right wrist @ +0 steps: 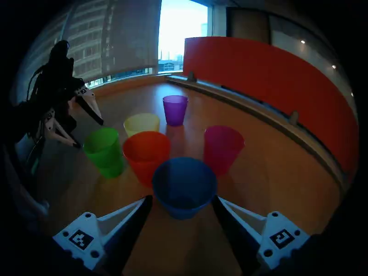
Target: Pour water
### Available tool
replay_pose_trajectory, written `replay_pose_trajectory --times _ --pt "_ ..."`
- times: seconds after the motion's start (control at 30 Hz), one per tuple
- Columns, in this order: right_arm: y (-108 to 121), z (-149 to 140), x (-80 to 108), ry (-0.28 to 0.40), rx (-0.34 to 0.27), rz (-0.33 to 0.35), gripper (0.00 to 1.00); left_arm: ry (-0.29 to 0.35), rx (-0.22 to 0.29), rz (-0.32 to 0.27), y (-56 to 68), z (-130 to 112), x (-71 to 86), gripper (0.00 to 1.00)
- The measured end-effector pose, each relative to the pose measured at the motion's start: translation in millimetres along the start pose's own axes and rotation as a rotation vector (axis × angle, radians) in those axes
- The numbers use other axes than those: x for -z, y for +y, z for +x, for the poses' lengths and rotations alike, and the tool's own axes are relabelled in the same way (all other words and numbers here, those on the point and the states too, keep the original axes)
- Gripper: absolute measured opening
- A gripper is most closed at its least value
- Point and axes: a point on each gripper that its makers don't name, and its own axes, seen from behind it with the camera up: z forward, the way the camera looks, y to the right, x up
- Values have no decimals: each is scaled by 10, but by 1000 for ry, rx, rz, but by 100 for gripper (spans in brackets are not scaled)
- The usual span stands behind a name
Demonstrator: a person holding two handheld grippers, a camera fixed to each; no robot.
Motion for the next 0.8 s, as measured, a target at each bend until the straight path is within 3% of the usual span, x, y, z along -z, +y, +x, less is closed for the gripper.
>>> replay_pose_trajectory --times 0.37,0.6,0.8 --pt "38 -152 453 20 -39 -75 100 56 82 109 -220 3 279 100" --pt "123 -84 773 84 -100 -169 100 162 137 239 -457 190 531 99" --pt "227 18 998 157 -133 -267 100 235 171 325 -556 302 676 99"
